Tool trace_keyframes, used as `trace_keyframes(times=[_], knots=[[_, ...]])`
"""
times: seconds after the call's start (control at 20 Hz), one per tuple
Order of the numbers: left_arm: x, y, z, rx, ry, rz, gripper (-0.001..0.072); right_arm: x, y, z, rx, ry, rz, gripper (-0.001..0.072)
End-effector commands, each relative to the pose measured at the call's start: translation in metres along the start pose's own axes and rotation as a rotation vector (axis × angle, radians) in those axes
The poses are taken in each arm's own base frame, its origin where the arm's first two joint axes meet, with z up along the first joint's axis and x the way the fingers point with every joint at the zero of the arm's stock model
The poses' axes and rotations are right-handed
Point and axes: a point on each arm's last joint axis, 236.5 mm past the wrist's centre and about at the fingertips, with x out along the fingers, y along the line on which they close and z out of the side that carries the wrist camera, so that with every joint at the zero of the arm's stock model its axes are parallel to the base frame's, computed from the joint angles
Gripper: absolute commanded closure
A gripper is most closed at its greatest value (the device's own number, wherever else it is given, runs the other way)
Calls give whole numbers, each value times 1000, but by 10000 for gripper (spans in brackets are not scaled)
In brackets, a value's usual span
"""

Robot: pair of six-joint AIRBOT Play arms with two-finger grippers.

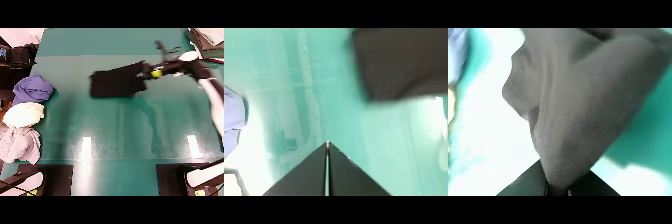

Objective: Fold the shirts.

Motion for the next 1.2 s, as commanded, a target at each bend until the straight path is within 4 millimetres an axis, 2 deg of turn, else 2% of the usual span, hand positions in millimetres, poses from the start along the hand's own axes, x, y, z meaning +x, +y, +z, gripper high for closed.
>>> trace_keyframes(times=[0.0, 0.1, 0.25, 0.35, 0.4, 0.45, 0.55, 0.65, 0.95, 1.15], knots=[[0, -5, -1, -4, 5, -22, 682, -121, -80, 1, 109, -182, -202, 698], [0, -12, 0, -10, -1, -51, 682, -192, -118, -4, 190, -318, -295, 697], [-1, -23, 3, -20, -11, -99, 683, -296, -167, -22, 305, -517, -446, 697], [-1, -27, 4, -24, -15, -115, 683, -355, -193, -39, 384, -638, -518, 698], [-2, -28, 4, -25, -16, -120, 682, -374, -202, -47, 416, -677, -543, 698], [-2, -30, 5, -28, -17, -128, 683, -389, -210, -55, 444, -704, -560, 698], [-2, -30, 5, -29, -17, -130, 683, -404, -217, -61, 467, -740, -577, 698], [-2, -30, 4, -29, -16, -130, 682, -415, -212, -53, 450, -777, -580, 698], [-2, -30, 4, -25, -16, -129, 683, -454, -164, -15, 287, -819, -623, 698], [-2, -30, 4, -17, -17, -129, 682, -468, -148, -20, 292, -808, -621, 697]])
